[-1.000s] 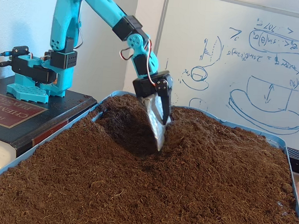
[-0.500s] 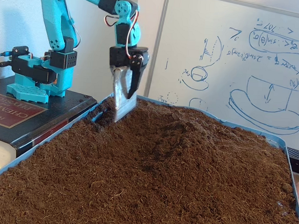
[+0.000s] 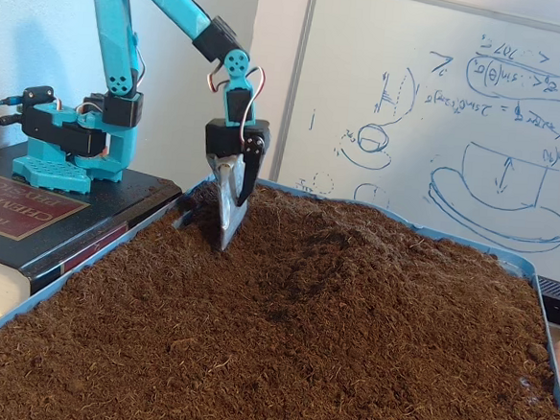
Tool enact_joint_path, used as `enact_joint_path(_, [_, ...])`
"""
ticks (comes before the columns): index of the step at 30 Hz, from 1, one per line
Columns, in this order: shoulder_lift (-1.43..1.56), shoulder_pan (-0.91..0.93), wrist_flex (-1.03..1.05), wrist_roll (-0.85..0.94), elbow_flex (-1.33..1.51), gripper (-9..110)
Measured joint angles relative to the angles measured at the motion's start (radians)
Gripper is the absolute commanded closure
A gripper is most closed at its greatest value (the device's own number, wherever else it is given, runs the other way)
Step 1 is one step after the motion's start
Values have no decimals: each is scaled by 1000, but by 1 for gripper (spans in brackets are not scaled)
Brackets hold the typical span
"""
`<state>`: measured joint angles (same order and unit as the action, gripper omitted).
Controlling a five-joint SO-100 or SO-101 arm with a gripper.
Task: Build a berm.
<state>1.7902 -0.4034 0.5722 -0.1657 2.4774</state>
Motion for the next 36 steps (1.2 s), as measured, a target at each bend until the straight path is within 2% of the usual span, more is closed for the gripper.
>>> enact_joint_path(8, [-110, 29, -147, -23, -48, 101])
enact_joint_path(24, [-500, 146, -150, -21, -439, 101])
enact_joint_path(36, [-589, 161, -146, -18, -571, 101])
